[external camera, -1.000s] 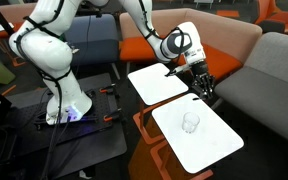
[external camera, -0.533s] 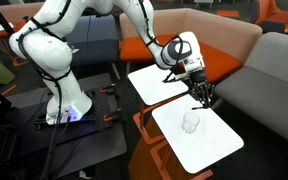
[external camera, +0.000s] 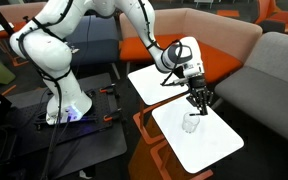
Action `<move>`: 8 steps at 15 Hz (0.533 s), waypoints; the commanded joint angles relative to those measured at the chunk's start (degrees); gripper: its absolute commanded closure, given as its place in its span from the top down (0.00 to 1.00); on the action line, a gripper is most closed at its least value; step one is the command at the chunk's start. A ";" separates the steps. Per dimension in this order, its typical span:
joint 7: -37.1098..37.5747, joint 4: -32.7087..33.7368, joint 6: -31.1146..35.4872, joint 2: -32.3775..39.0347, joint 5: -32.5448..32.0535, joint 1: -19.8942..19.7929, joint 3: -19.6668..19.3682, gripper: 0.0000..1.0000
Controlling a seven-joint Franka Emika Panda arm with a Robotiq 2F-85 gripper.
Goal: Put the marker in the glass cup
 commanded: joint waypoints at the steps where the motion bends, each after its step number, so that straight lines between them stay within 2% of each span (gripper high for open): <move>1: 1.24 2.17 -4.29 1.03 -0.31 -1.15 1.05 0.03; 8: 1.66 7.34 -9.20 4.76 -1.95 -4.57 5.64 0.03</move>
